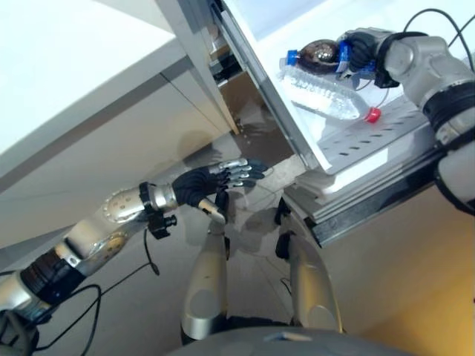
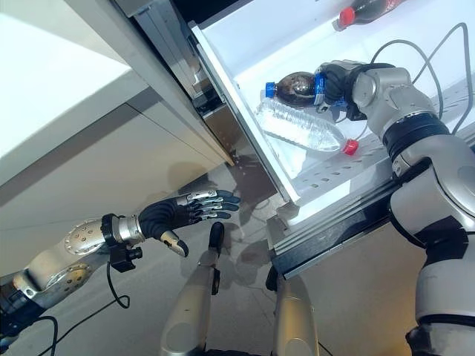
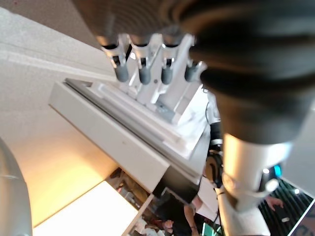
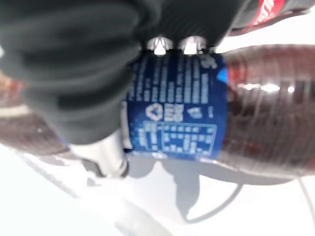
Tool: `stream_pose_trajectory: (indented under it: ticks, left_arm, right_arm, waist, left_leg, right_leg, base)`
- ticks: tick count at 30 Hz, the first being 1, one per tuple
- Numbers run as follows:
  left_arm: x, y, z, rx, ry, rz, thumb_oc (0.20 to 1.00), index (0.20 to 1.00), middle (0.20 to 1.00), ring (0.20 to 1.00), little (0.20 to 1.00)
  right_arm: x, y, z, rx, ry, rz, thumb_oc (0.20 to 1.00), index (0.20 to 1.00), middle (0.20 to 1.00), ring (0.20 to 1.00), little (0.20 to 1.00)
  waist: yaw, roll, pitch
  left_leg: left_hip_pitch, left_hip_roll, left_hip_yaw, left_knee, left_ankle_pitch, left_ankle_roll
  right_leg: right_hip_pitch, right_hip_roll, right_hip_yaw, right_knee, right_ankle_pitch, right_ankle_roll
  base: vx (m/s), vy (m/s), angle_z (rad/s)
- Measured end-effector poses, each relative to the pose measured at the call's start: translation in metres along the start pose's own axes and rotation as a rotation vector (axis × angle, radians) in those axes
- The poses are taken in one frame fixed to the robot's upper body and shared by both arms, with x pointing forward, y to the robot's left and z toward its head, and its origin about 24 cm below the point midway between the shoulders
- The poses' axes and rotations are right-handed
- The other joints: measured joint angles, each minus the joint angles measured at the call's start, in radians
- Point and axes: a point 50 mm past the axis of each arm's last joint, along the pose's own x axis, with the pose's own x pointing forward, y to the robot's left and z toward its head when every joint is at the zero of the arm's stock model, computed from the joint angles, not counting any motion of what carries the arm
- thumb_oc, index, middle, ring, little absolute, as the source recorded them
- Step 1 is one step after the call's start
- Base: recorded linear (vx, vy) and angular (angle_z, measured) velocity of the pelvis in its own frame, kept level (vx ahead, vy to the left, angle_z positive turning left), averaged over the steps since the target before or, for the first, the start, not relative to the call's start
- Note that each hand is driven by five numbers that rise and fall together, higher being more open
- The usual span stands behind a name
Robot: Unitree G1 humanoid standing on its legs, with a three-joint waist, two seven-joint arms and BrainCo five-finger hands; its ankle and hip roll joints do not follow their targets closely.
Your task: Take the drinks into the refrigerator
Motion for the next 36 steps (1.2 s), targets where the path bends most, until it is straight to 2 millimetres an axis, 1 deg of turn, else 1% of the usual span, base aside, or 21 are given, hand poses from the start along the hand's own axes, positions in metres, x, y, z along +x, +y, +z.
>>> stream_pose_trajectory:
  ticks: [11,12,13,25,31,33,34,36]
  left_arm:
    - [0.000,0.000,0.000,0.001,0.000,0.000,1.000,1.000,1.000,1.000,1.000]
    - [0.000,0.000,0.000,0.001,0.000,0.000,1.000,1.000,1.000,1.000,1.000]
    - [0.000,0.000,0.000,0.001,0.000,0.000,1.000,1.000,1.000,1.000,1.000]
    - [0.001,0.000,0.001,0.005,-0.003,-0.001,1.000,1.000,1.000,1.000,1.000]
    - [0.004,0.003,0.008,0.030,-0.016,-0.009,1.000,1.000,1.000,1.000,1.000]
    - [0.005,0.004,0.009,0.037,-0.019,-0.012,1.000,1.000,1.000,1.000,1.000]
    - [0.005,0.004,0.010,0.041,-0.021,-0.014,1.000,1.000,1.000,1.000,1.000]
    - [0.005,0.004,0.011,0.043,-0.022,-0.017,1.000,1.000,1.000,1.000,1.000]
  right_arm:
    - [0.000,0.001,-0.001,0.002,0.008,-0.001,0.200,0.200,0.200,0.200,0.200]
    - [0.000,0.001,-0.002,0.002,0.008,-0.001,0.391,0.391,0.391,0.391,0.391]
    - [0.000,0.001,-0.002,0.003,0.009,-0.001,1.000,1.000,1.000,1.000,1.000]
    - [0.001,0.006,-0.007,0.004,0.037,0.011,1.000,1.000,1.000,1.000,1.000]
    - [0.001,0.009,-0.009,0.005,0.042,0.017,1.000,1.000,1.000,1.000,1.000]
    - [0.002,0.011,-0.008,-0.003,0.036,0.027,1.000,1.000,1.000,1.000,1.000]
    - [0.002,0.016,-0.006,-0.007,0.027,0.038,1.000,1.000,1.000,1.000,1.000]
    - [0.001,0.016,-0.004,-0.017,0.009,0.043,1.000,1.000,1.000,1.000,1.000]
  waist:
    - [0.001,0.000,0.000]
    - [0.001,0.000,0.000]
    - [0.001,0.000,0.000]
    - [0.008,0.000,-0.002]
    - [0.018,0.000,-0.002]
    - [0.019,0.001,-0.002]
    - [0.020,0.001,-0.002]
    - [0.018,0.000,-0.001]
  left_leg:
    - [0.000,-0.001,0.000,0.001,0.000,0.000]
    - [0.000,-0.001,0.000,0.001,0.000,0.000]
    - [0.000,-0.001,0.000,0.001,0.000,0.000]
    - [0.000,0.000,0.000,0.005,0.000,0.000]
    - [0.006,0.000,0.000,0.013,0.001,-0.001]
    - [0.019,0.000,0.001,0.012,0.001,-0.001]
    - [0.038,0.000,0.002,0.009,0.001,-0.001]
    - [0.062,0.000,0.004,0.003,0.001,-0.001]
  right_leg:
    - [0.000,0.002,0.000,0.000,0.001,0.000]
    - [0.000,0.002,0.000,0.000,0.001,0.000]
    - [0.000,0.002,0.000,0.000,0.001,0.000]
    - [0.001,0.002,0.000,0.001,0.001,-0.001]
    - [0.011,0.000,0.000,0.002,0.003,-0.004]
    - [0.025,0.002,0.000,0.001,0.003,-0.004]
    - [0.041,0.004,0.001,0.000,0.003,-0.003]
    - [0.064,0.005,0.003,-0.004,0.003,-0.003]
  base:
    - [0.00,0.000,0.00]
    - [0.00,0.000,0.00]
    - [0.00,0.000,0.00]
    - [0.00,0.000,0.00]
    - [0.00,0.000,0.00]
    - [0.00,0.000,0.00]
    - [0.00,0.000,0.00]
    - [0.00,0.000,0.00]
